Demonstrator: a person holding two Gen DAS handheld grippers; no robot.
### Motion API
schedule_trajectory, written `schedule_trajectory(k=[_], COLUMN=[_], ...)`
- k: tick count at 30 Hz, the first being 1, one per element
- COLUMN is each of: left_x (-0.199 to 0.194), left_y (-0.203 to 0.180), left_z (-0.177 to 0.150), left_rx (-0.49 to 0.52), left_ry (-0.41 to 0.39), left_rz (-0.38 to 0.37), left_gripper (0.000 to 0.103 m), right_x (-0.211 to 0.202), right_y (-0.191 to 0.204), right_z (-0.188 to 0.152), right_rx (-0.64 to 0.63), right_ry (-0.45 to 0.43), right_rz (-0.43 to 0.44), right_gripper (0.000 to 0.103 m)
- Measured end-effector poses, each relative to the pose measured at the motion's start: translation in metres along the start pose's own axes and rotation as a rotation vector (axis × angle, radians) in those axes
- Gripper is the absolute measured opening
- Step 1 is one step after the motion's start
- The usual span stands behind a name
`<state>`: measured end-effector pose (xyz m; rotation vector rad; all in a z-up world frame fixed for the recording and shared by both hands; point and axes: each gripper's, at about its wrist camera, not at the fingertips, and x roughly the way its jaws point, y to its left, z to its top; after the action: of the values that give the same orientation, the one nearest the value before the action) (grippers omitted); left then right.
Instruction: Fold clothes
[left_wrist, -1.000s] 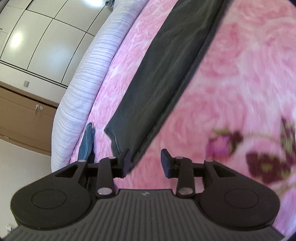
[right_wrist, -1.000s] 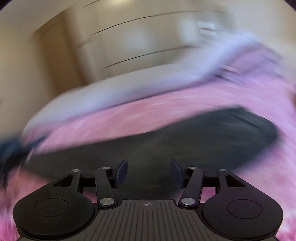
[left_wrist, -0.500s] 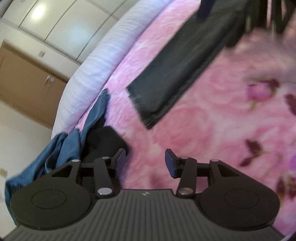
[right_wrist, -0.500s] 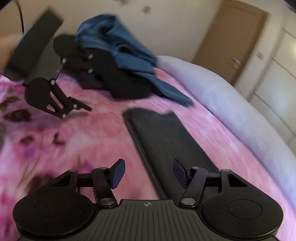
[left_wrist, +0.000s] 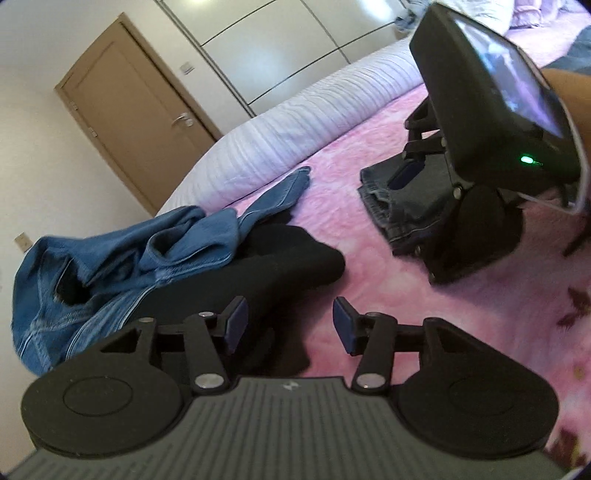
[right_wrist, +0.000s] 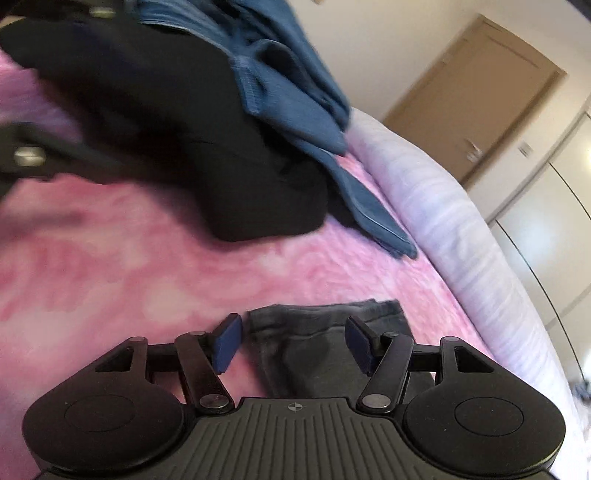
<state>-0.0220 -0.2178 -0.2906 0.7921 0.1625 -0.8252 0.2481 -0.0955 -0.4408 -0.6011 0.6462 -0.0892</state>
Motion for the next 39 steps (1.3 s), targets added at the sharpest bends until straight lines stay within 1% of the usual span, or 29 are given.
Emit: schedule_trajectory(k=[2, 4, 7, 9, 11, 13, 15, 17, 19, 20, 21, 24, 25, 26, 27, 28, 29, 34, 36, 37, 39], left_x=[-0.005, -0.01, -0.013, -0.016, -0.02, -0.023, -0.027, -0.028, -0.029, -0.03, -0.03, -0.032, -0.032, -0.031, -0.031, -0.031, -0.03, -0.029, -0.027, -0.026, -0.022], left_y=[0.0, -0.003, -0.01, -0.015, -0.023, -0.033, -0.047, -0.066, -0.084, -0.093, -0.102, -0.13, -0.142, -0.153, -0.164, -0.175, -0.187, -0.229, -0.241, -0.246, -0.253], left_z=[-0.001, 0.0, 0.006, 0.013, 0.023, 0.034, 0.051, 0.07, 0.089, 0.098, 0.108, 0.136, 0.145, 0.154, 0.163, 0.172, 0.181, 0.216, 0.226, 0.229, 0.234], left_rx=[-0.012, -0.02, -0.025, -0.019, -0.008, 0.003, 0.025, 0.055, 0.084, 0.099, 0.114, 0.161, 0.18, 0.2, 0.219, 0.238, 0.258, 0.34, 0.361, 0.371, 0.388], left_ry=[0.002, 0.005, 0.003, -0.005, -0.013, -0.025, -0.043, -0.062, -0.081, -0.09, -0.1, -0.128, -0.138, -0.148, -0.158, -0.168, -0.178, -0.224, -0.236, -0.241, -0.243], left_rz=[-0.003, -0.013, -0.027, -0.039, -0.05, -0.068, -0.092, -0.126, -0.16, -0.177, -0.194, -0.245, -0.262, -0.28, -0.297, -0.314, -0.332, -0.387, -0.405, -0.412, -0.423], left_gripper=[0.047, 0.047, 0.047, 0.047, 0.047, 0.047, 0.047, 0.047, 0.047, 0.047, 0.047, 0.047, 0.048, 0.048, 0.048, 0.048, 0.048, 0.048, 0.048, 0.049, 0.049], right_x=[0.004, 0.0, -0.015, -0.039, -0.072, -0.113, -0.161, -0.208, -0.244, -0.256, -0.266, -0.279, -0.276, -0.272, -0.268, -0.265, -0.264, -0.268, -0.267, -0.261, -0.256], right_y=[0.003, -0.001, -0.017, -0.047, -0.091, -0.145, -0.197, -0.232, -0.254, -0.259, -0.264, -0.271, -0.272, -0.275, -0.276, -0.277, -0.279, -0.291, -0.3, -0.304, -0.304], right_z=[0.001, 0.0, -0.001, -0.003, -0.01, -0.034, -0.073, -0.129, -0.197, -0.232, -0.268, -0.363, -0.385, -0.406, -0.424, -0.433, -0.434, -0.418, -0.418, -0.42, -0.424], right_rx=[-0.011, -0.005, 0.042, 0.131, 0.273, 0.473, 0.671, 0.852, 1.014, 1.092, 1.173, 1.424, 1.481, 1.543, 1.605, 1.628, 1.613, 1.499, 1.481, 1.49, 1.488], right_ry=[-0.004, -0.026, -0.075, -0.137, -0.21, -0.284, -0.353, -0.409, -0.411, -0.401, -0.381, -0.238, -0.175, -0.116, -0.08, -0.068, -0.065, -0.1, -0.104, -0.101, -0.053], right_rz=[-0.009, -0.006, 0.008, 0.026, 0.019, 0.002, -0.049, -0.107, -0.203, -0.246, -0.287, -0.379, -0.39, -0.371, -0.328, -0.296, -0.286, -0.309, -0.314, -0.311, -0.296], right_gripper=[0.032, 0.023, 0.021, 0.021, 0.021, 0.021, 0.021, 0.021, 0.021, 0.021, 0.021, 0.021, 0.021, 0.021, 0.021, 0.021, 0.021, 0.021, 0.021, 0.021, 0.021])
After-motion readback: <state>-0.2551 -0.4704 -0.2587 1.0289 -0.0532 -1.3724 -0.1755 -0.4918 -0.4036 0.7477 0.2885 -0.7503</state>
